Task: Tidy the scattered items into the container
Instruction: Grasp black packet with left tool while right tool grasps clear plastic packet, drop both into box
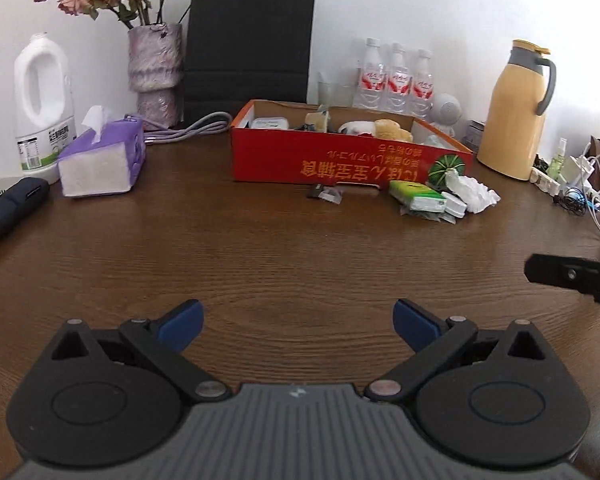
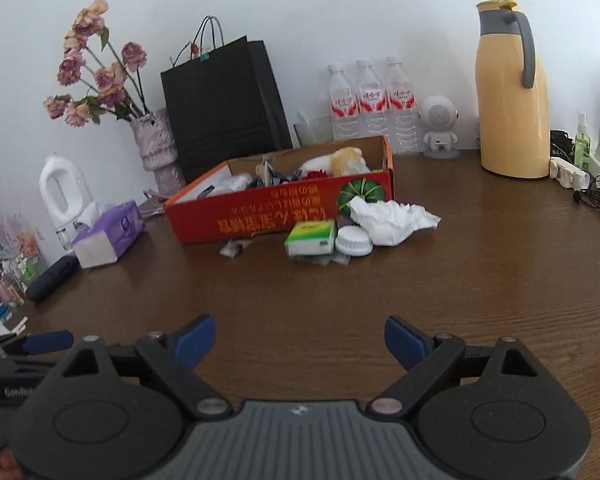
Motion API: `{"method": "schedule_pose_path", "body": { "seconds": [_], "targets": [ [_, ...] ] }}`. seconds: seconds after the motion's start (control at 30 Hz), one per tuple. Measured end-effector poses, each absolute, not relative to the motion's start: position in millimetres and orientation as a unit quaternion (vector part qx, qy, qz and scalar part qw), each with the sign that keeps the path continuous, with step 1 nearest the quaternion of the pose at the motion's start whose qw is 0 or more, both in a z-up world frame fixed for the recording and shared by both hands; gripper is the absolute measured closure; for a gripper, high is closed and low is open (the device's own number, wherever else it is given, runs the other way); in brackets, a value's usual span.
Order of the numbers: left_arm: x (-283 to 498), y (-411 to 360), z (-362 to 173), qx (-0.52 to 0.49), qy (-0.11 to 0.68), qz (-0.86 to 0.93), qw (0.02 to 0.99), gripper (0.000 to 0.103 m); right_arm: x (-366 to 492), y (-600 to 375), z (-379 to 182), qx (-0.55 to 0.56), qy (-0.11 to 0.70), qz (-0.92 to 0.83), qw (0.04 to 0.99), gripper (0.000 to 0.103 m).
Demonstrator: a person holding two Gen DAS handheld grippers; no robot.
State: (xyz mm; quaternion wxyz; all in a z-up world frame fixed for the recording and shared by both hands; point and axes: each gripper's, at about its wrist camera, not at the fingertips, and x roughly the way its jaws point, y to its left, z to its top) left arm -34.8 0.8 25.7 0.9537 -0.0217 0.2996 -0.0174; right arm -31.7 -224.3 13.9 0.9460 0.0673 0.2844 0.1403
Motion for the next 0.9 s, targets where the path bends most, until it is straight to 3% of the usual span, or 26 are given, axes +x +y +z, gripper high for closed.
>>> {"method": "schedule_pose_path", "body": {
  "seconds": [0.23,0.43,0.73,0.87,0.9],
  "targets": [
    [5.9,-5.3,39.3,0.029,0.263,-0.020,0.964,0.000,10.9,-209.0,25.8,0.047,0.279,0.147,0.948,0.021],
    [30.5,21.5,43.1,0.006,0.255,0.019,0.967,0.000,83.1,-152.1,26.2,0.014,0.294,0.214,0.931,0.033],
    [78.1,48.8,39.3,0.021,0.267,0.002,0.964,0.000,171.3,-97.4,-4.4,0.014,0.348,0.195,0.917,0.063],
    [100.5,49.5,37.2,0.012,0.278,-0.018,0.960,0.006,170.6,-94.5,-14.7,-0.013,0.349,0.186,0.919,0.085],
    [106.7,47.2,35.8,0.010,0.283,-0.025,0.959,0.008,170.5,-97.3,-16.1,-0.012,0.352,0.186,0.917,0.087]
  ]
}}
